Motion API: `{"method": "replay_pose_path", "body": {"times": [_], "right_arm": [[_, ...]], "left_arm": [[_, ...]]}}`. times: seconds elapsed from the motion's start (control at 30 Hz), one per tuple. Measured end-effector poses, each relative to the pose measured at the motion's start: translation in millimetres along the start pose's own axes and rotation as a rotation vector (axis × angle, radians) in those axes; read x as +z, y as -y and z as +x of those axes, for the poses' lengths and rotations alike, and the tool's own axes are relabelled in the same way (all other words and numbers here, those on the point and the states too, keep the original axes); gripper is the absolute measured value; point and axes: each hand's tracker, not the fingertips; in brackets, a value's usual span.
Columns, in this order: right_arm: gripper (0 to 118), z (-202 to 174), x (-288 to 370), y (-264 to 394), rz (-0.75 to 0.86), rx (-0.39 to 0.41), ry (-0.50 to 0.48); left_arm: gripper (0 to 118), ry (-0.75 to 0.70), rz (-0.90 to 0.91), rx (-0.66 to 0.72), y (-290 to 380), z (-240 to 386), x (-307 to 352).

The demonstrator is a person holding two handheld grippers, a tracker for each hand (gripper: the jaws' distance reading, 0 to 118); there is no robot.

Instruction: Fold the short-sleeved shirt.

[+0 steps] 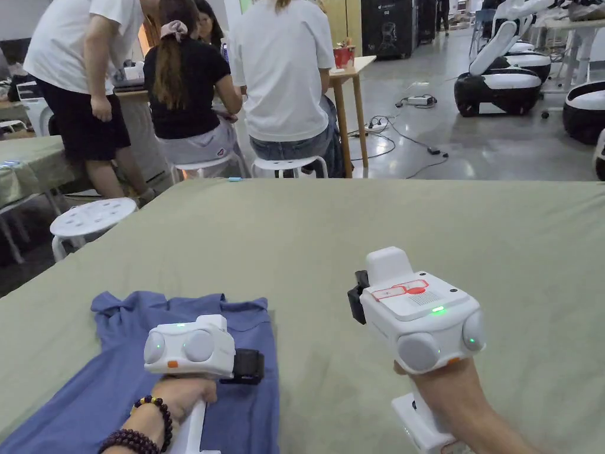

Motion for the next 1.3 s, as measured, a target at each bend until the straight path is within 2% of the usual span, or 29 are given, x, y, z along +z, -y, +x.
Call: {"method": "replay_pose_path", "body": {"times": [0.13,0.17,0.2,0.27,0.3,0.37,0.47,0.53,0.63,0.73,0.83,0.97,1.03,1.2,1.3], "right_arm": [[0,-4,-8,11,-0.021,0.003,-0.025],[0,-5,-9,13,-0.027,0.002,-0.026],[0,-5,-10,14,-0.032,-0.002,-0.026],[0,-6,-13,19,-0.037,-0.019,-0.030],[0,-5,-12,19,-0.037,-0.023,-0.030],[0,-3,-9,21,-0.037,-0.031,-0.028],[0,8,-1,21,-0.037,-0.027,-0.024],[0,20,10,19,-0.032,-0.013,-0.002],[0,47,27,20,-0.028,-0.031,0.038],[0,77,54,22,-0.021,-0.045,0.082],[0,111,86,25,-0.017,-0.045,0.158],[0,159,143,25,-0.010,-0.083,0.248],[0,183,175,26,0.000,-0.071,0.287],[0,241,254,30,0.025,-0.084,0.441],[0,275,305,38,0.023,-0.089,0.545]], "left_arm": [[108,-0.011,0.025,-0.024,4,8,-1],[101,-0.003,0.030,-0.029,2,6,3],[77,-0.018,0.069,-0.039,3,13,16],[0,-0.156,0.108,-0.048,-1,9,23],[1,-0.161,0.113,-0.044,0,6,24],[1,-0.075,0.115,-0.025,2,0,24],[1,-0.076,0.194,-0.107,6,3,31],[1,-0.075,0.263,-0.116,1,10,44],[1,-0.076,0.367,-0.053,-19,16,72],[1,-0.038,0.448,-0.098,-41,28,98],[1,0.063,0.513,-0.109,-62,62,128],[1,0.207,0.616,-0.250,-69,163,175],[1,0.318,0.645,-0.290,-70,223,194],[1,0.586,0.649,-0.452,-52,376,216],[1,0.718,0.580,-0.520,-36,463,206]]}}
